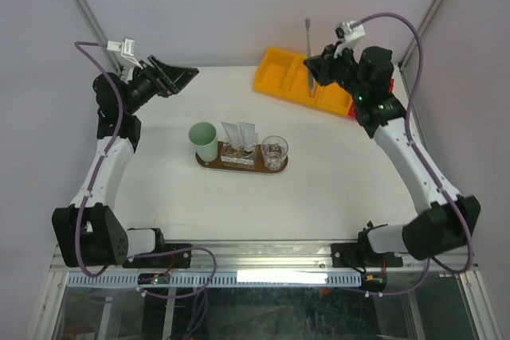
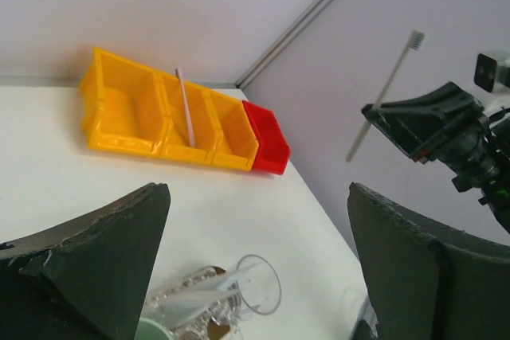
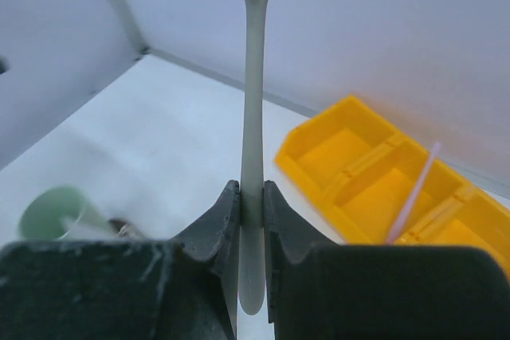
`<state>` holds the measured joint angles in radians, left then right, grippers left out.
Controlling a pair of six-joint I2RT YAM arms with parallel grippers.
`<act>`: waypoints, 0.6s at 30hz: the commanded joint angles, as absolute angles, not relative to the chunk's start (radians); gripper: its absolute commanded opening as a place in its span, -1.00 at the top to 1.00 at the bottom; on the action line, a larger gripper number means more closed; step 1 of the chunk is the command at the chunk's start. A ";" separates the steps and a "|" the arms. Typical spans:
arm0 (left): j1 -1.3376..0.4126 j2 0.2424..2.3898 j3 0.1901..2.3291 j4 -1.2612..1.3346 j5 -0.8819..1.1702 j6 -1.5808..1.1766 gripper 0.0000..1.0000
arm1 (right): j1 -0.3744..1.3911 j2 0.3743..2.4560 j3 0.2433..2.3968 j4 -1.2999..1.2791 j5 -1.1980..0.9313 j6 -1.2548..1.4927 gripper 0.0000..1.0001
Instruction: Prepare toiletry sets of a toothbrush and toothpaste on the tray
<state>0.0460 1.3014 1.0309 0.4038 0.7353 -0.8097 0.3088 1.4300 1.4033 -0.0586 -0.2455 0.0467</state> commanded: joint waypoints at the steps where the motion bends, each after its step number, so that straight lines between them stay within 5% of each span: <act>1: 0.031 1.132 1.045 0.209 0.777 -0.716 -0.98 | 0.315 1.228 1.197 0.033 -0.617 -0.022 1.00; 7: -0.028 0.889 0.962 -0.085 0.750 -0.646 -0.98 | 0.343 1.076 1.055 0.019 -0.969 0.035 1.00; 18: -0.341 0.719 0.858 -0.180 0.700 -0.675 -0.75 | 0.576 1.055 0.925 0.080 -1.139 0.258 1.00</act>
<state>-0.2634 0.7208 0.8852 -0.1375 0.7322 -0.6800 0.4965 1.0771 0.9588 -0.0151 -1.0416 0.1318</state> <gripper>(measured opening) 0.882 0.143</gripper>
